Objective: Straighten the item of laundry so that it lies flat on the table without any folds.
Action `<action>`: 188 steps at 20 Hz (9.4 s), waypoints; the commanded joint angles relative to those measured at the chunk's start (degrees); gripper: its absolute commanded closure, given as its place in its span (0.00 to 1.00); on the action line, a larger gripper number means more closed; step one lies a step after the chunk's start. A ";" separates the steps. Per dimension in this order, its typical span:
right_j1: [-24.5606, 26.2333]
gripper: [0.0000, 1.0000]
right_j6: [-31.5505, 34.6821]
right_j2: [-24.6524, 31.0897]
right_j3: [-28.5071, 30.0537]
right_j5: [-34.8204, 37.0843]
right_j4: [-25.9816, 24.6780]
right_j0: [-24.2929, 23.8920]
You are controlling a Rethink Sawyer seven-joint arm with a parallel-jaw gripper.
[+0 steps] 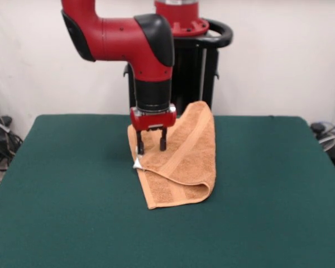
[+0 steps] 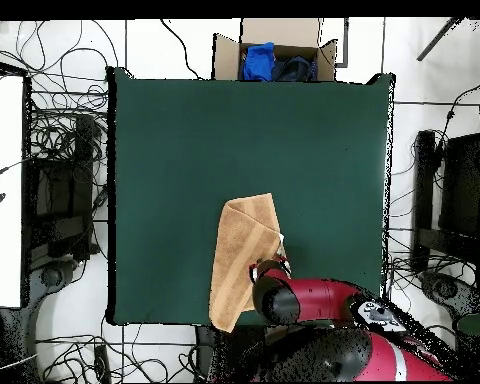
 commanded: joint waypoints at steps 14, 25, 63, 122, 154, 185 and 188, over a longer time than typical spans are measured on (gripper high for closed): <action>6.64 0.00 10.63 4.64 -4.02 -6.17 1.63 2.62; 6.84 0.00 11.43 3.53 -3.96 -7.45 2.62 4.16; 5.77 1.00 13.09 -0.15 -2.40 -9.80 6.81 8.47; -18.13 1.00 15.91 -10.53 19.07 -4.66 29.29 29.38; -10.84 1.00 15.47 -13.23 16.56 -9.13 43.21 39.69; -12.77 1.00 15.06 -8.45 14.67 -3.61 48.15 39.23; -13.50 1.00 15.57 -7.64 15.01 -3.03 48.80 39.37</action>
